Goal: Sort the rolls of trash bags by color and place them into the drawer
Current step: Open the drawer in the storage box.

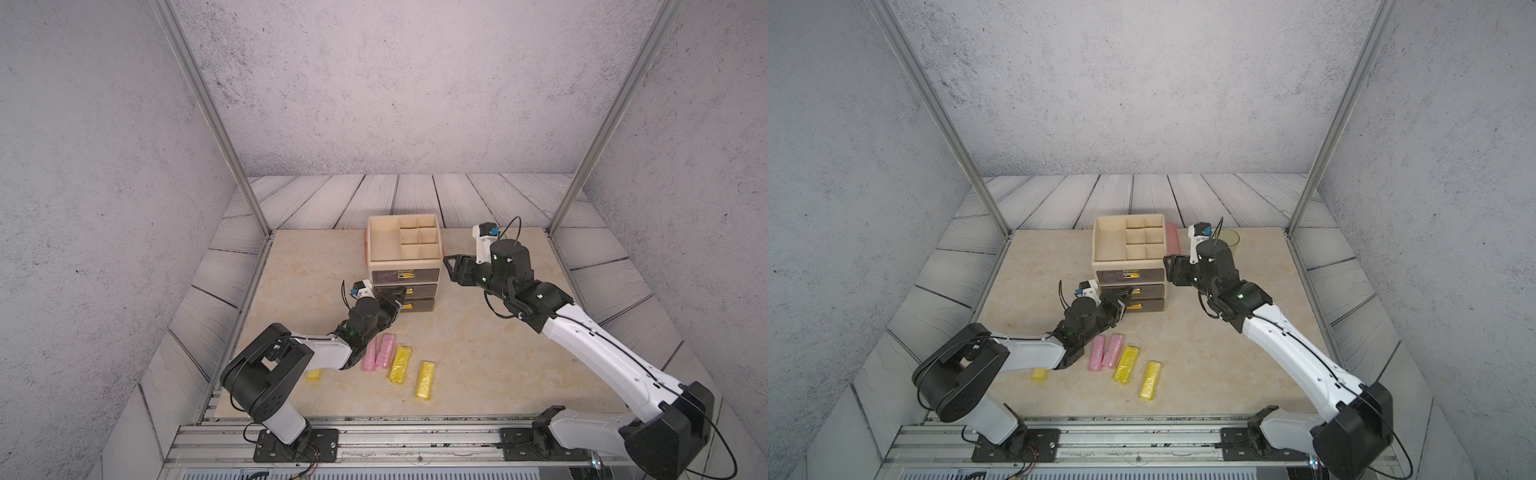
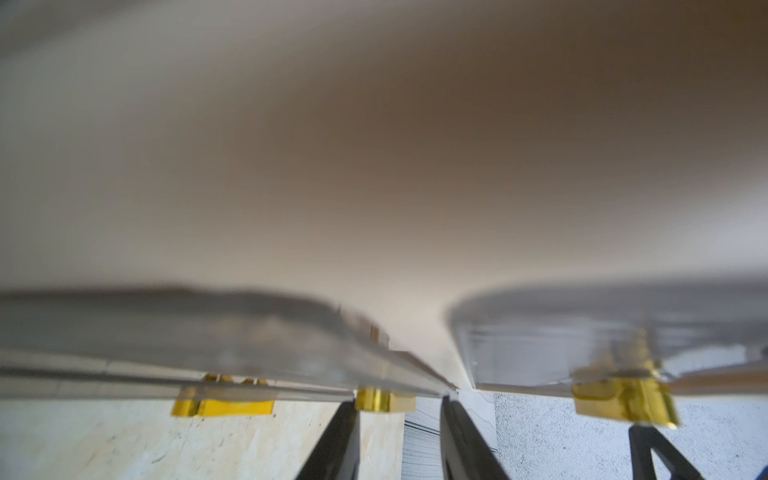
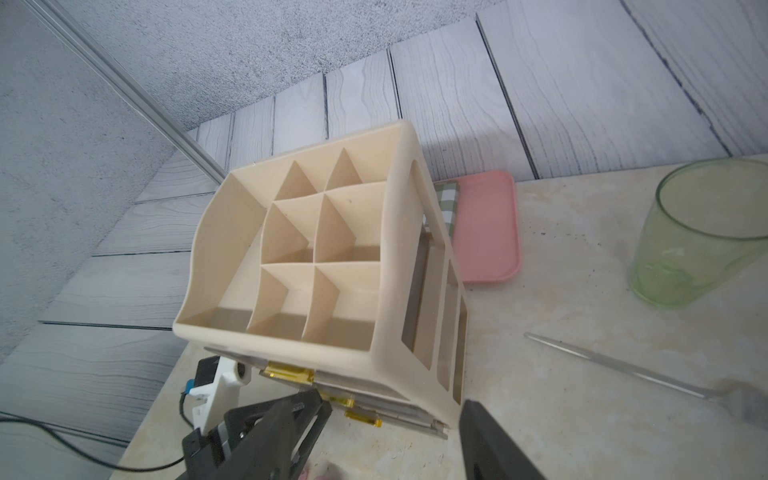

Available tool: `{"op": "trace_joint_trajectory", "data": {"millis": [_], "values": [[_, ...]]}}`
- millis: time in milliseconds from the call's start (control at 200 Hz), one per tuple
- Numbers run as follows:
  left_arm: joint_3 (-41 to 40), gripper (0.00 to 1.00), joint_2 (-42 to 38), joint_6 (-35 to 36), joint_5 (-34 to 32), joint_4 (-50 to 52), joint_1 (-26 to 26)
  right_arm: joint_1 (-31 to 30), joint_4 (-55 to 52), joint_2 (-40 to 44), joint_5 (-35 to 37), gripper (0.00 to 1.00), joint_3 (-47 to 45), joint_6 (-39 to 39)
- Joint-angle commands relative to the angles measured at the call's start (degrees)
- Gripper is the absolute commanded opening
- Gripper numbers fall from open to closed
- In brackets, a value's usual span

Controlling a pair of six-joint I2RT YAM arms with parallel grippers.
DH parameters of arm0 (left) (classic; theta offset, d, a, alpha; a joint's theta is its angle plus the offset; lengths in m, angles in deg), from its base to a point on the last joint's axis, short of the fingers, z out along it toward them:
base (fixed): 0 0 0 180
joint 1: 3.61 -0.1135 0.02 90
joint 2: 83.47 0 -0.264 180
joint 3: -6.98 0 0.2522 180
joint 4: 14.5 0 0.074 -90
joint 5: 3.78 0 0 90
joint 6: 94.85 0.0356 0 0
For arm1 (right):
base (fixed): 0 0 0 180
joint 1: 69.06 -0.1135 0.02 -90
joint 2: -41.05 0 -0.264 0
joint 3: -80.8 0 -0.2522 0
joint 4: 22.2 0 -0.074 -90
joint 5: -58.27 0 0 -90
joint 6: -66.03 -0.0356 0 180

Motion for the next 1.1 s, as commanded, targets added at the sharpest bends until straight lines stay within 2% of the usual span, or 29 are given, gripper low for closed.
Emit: {"op": "trace_joint_trajectory", "data": {"millis": [0, 120, 285, 475, 771, 1096], "values": [[1.3, 0.36, 1.2, 0.2, -0.6, -2.0, 0.4, 0.4, -2.4, -5.5, 3.1, 0.70, 5.6, 0.7], [2.0, 0.34, 2.0, -0.3, -0.6, -3.0, 0.4, 0.8, -3.8, -11.5, 5.8, 0.68, 11.0, 0.5], [2.2, 0.33, 2.4, -0.8, -1.0, -3.4, 0.4, 1.6, -5.6, -16.7, 4.8, 0.55, 16.0, 0.3], [2.5, 0.31, 3.3, -1.7, -1.1, -4.2, 0.4, 2.1, -5.9, -19.6, 3.1, 0.41, 17.6, -0.6], [1.9, 0.26, 5.2, -3.5, -1.3, -6.3, 0.4, 2.2, -5.0, -22.4, -1.1, 0.27, 16.8, -2.9], [0.9, 0.19, 6.8, -5.5, -1.7, -9.3, 0.4, 2.1, -4.0, -22.5, -1.9, 0.21, 16.0, -4.5]]}}
